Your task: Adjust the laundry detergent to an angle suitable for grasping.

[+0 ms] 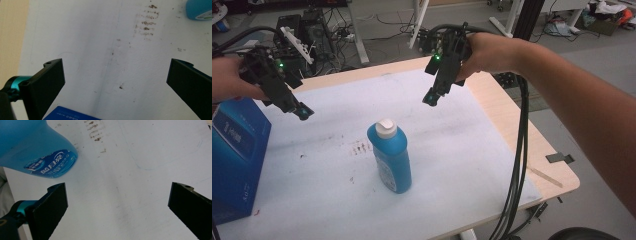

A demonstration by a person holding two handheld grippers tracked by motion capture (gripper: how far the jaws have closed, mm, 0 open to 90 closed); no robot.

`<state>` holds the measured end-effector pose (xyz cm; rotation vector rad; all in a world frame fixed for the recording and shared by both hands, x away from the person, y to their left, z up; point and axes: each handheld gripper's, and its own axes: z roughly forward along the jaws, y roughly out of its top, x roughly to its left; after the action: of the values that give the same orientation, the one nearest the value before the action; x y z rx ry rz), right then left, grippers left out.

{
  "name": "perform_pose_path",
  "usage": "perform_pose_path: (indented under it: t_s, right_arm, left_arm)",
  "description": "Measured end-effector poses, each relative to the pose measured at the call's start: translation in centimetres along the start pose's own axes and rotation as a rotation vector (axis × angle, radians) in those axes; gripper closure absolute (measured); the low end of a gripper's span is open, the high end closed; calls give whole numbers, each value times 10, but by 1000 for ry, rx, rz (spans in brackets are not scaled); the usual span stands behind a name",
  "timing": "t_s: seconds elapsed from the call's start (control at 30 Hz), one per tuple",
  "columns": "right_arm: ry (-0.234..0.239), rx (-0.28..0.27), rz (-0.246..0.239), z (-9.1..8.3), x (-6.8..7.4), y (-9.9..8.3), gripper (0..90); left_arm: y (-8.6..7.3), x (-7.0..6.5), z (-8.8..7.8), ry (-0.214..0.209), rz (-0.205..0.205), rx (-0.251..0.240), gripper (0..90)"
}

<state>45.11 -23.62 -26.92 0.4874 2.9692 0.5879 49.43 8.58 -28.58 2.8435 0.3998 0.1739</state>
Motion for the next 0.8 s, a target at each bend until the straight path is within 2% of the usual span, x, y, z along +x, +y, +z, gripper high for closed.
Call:
perform_pose_path:
  t_s: [0.27,0.63,0.8]
  right_arm:
    - [-36,-43,95,2,0,-12,19]
    - [-70,-70,142,1,8,-32,19]
    - [-68,-76,148,3,8,-32,19]
  left_arm:
    - [-3,-5,-1,3,-9,-4,16]
    - [-4,-10,-6,12,-13,-25,16]
    - [-6,-11,-6,11,-12,-19,17]
